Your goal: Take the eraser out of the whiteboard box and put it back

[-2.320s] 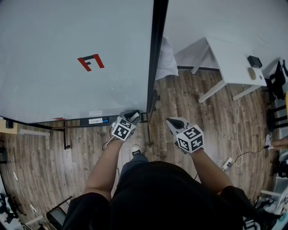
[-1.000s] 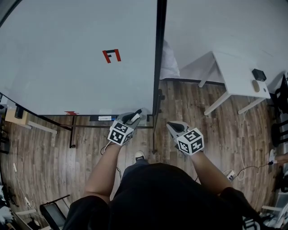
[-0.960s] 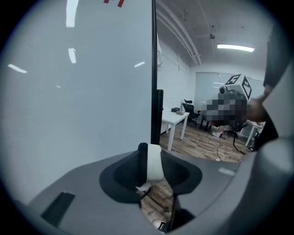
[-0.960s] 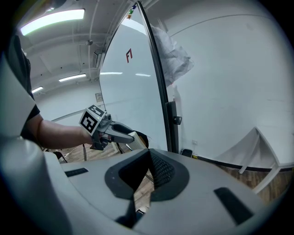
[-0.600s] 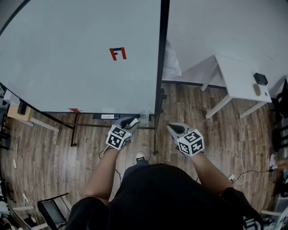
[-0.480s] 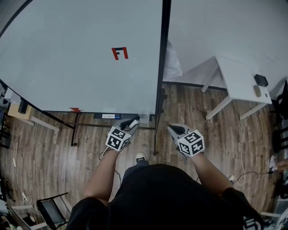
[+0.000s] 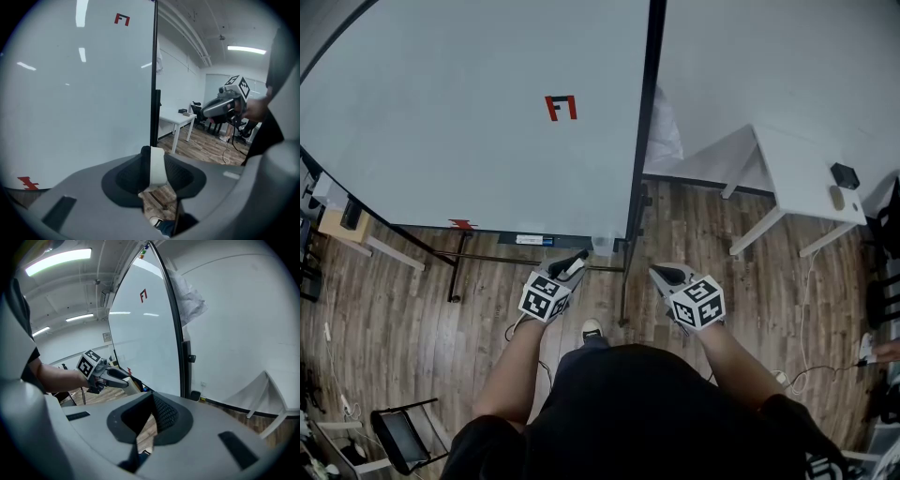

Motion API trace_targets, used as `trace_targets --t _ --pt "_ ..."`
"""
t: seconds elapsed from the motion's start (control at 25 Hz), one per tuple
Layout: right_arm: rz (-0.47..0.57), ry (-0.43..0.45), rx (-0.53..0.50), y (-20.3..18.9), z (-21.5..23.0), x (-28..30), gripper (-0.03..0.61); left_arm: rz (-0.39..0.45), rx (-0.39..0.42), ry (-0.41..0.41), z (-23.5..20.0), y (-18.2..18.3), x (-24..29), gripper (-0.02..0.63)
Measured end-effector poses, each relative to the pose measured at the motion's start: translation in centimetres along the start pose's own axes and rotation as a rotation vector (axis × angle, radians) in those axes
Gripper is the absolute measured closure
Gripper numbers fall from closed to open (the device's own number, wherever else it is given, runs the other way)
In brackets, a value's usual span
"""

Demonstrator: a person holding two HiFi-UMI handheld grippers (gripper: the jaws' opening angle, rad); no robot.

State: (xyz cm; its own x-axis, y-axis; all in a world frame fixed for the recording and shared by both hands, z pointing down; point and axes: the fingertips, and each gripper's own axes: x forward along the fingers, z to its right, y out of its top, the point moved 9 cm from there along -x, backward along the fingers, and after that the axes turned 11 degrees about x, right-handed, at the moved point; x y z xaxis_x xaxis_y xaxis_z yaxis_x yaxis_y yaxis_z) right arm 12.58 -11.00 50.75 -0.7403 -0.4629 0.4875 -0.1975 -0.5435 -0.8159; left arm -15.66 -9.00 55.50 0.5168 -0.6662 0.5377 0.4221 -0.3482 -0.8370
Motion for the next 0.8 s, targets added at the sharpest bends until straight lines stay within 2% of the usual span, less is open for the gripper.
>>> trace_targets --t 0.8 --pt "-0.008 -0.010 0.026 -0.2 0.8 0.4 0.583 0.002 0.000 -0.004 -1.1 0.5 0.9 0.466"
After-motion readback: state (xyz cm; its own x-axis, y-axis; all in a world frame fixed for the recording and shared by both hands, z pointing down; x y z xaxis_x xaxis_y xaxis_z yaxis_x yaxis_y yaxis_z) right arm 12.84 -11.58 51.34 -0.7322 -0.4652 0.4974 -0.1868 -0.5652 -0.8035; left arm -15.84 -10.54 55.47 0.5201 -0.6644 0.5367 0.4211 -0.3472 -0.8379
